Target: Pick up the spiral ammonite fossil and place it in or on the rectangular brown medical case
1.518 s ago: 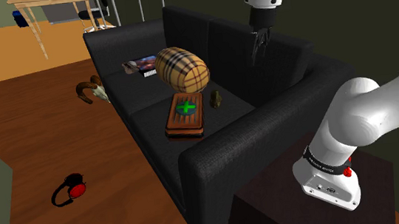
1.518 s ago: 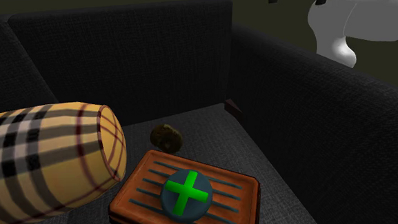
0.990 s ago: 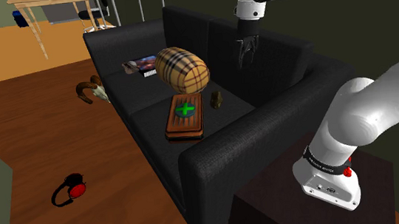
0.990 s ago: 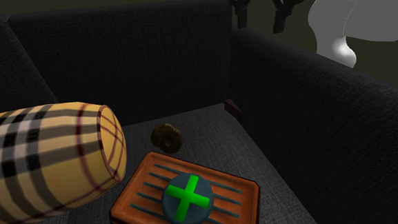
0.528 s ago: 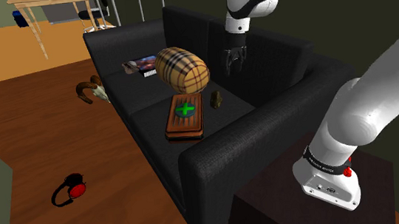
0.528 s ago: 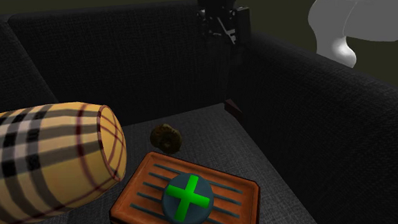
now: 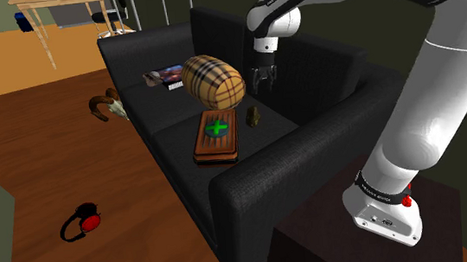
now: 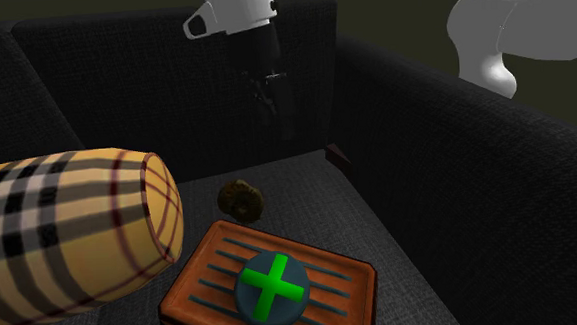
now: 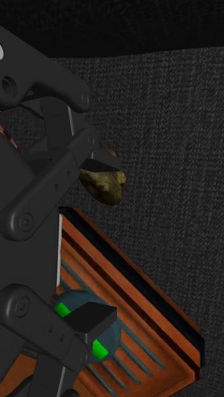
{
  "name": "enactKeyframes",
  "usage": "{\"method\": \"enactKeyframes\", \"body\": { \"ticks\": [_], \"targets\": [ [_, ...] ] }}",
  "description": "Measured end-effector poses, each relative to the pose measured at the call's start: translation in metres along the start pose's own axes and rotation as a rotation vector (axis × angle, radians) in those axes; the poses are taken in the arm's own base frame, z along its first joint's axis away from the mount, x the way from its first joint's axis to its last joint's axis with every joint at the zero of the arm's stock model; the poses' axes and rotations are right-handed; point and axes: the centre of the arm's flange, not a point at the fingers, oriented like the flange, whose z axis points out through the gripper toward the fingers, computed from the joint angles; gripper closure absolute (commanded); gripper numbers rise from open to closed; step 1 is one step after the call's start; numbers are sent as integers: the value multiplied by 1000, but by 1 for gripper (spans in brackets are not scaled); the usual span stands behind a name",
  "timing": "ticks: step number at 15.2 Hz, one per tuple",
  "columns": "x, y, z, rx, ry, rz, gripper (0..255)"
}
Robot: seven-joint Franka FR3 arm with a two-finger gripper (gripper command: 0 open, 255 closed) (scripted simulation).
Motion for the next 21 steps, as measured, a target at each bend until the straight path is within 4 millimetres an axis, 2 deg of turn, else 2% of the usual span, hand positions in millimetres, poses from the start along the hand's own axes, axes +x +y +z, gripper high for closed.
{"method": "enactKeyframes", "body": {
  "ticks": [12,18,21],
  "targets": [
    [112,84,94,91,-43,107,0],
    [119,89,130,100,-46,115,0],
    [117,89,141,100,-46,115,0]
  ]
}}
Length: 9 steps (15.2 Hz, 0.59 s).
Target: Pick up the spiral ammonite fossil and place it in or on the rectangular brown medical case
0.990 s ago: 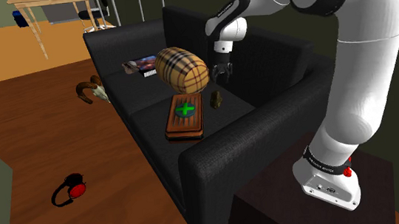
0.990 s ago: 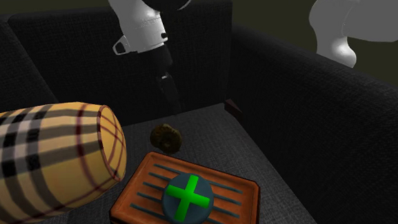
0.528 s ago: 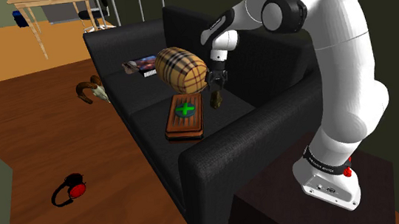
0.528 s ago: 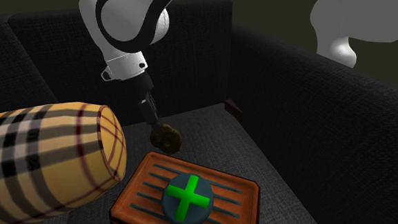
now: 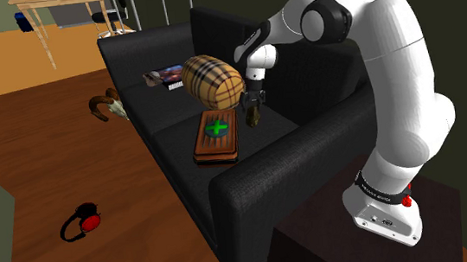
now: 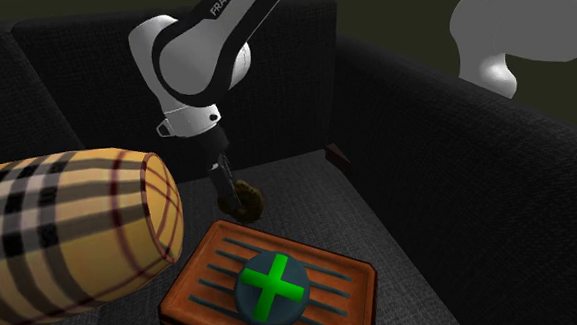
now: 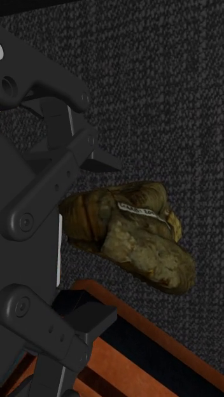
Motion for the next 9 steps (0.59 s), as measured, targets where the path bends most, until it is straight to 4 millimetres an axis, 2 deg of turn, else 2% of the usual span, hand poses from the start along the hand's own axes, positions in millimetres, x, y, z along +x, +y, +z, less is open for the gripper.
{"method": "enactKeyframes", "body": {
  "ticks": [6,7,9],
  "targets": [
    [0,0,2,0,0,0,0],
    [0,0,2,0,0,0,255],
    [0,0,0,-1,3,0,255]
  ]
}}
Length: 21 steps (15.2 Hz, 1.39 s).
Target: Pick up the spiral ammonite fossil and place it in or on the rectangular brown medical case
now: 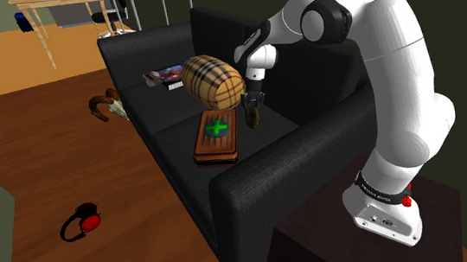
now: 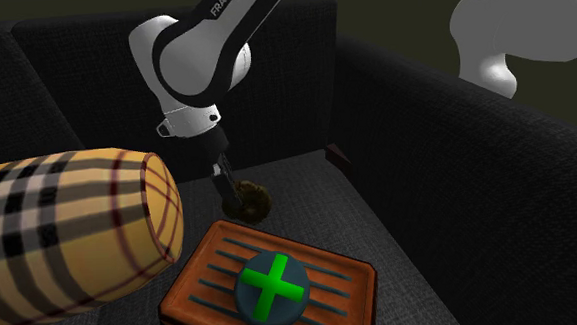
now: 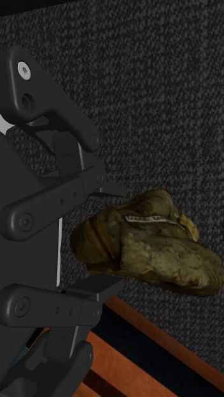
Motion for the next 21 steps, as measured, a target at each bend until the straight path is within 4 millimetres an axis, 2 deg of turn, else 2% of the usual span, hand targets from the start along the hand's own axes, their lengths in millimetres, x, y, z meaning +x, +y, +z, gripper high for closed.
{"method": "enactKeyframes", "body": {
  "ticks": [9,21],
  "targets": [
    [0,-1,-1,1,-1,0,255],
    [-12,-18,-56,1,-3,0,255]
  ]
}}
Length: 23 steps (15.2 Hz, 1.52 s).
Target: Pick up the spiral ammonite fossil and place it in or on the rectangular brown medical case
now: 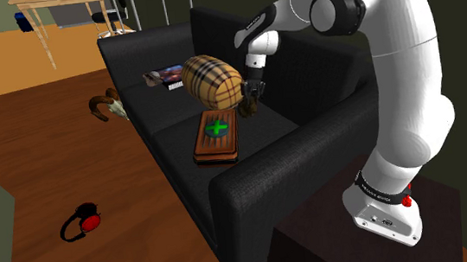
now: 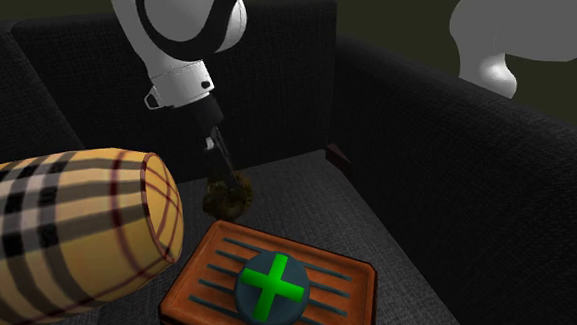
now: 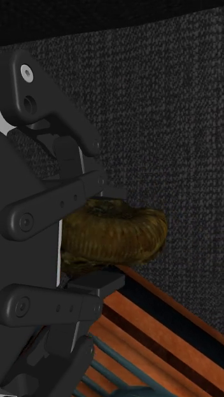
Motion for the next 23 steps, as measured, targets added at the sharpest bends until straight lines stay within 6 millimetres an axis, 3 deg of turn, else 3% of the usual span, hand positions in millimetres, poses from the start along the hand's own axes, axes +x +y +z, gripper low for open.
{"method": "enactKeyframes", "body": {
  "ticks": [20,23],
  "targets": [
    [-19,-27,-99,0,0,0,255],
    [-23,-52,-95,0,0,0,255]
  ]
}}
